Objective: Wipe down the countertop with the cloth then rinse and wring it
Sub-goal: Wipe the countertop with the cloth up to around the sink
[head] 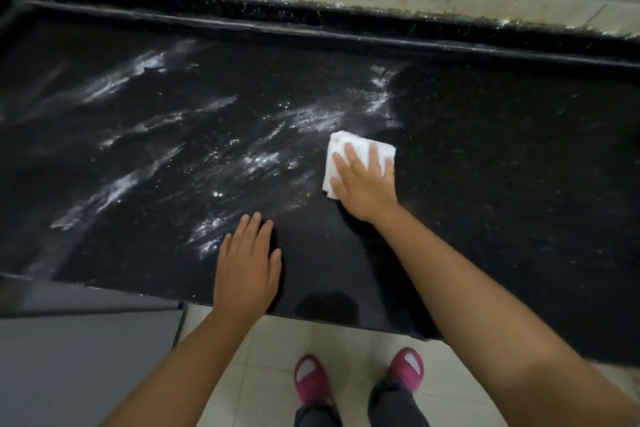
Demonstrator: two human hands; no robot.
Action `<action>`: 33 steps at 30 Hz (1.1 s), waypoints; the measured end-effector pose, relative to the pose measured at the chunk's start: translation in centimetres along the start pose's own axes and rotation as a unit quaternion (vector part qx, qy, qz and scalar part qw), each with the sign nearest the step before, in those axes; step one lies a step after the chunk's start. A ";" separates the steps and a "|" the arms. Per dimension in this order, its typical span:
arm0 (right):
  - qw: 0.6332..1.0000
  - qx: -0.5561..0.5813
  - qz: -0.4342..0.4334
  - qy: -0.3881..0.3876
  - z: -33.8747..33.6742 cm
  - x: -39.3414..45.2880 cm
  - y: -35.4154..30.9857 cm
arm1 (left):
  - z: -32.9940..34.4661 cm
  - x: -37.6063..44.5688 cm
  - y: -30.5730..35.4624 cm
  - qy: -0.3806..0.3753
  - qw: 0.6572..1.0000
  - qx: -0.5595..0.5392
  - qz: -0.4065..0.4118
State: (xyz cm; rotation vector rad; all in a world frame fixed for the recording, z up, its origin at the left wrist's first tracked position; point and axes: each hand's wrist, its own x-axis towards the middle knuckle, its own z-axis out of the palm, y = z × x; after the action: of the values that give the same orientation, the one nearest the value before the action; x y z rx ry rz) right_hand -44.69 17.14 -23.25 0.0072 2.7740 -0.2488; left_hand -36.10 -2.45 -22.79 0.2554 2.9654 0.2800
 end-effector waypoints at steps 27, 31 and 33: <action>0.993 -0.056 -0.048 0.087 8.1 -20.9 6.9 | 1.8 0.9 -0.7 -0.023 0.999 -0.016 0.041; 0.992 -0.037 0.104 0.066 4.8 -17.2 10.5 | 1.7 0.8 -0.6 -0.018 0.999 -0.024 0.038; 0.982 -0.006 0.188 0.037 3.9 -13.8 8.6 | 1.8 0.8 -0.5 -0.017 0.999 -0.031 0.038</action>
State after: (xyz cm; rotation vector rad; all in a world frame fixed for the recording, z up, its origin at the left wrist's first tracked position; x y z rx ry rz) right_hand -30.06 25.27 -23.49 0.5407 2.7771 -0.1343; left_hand -36.67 -2.54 -24.72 0.3627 2.9123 0.3734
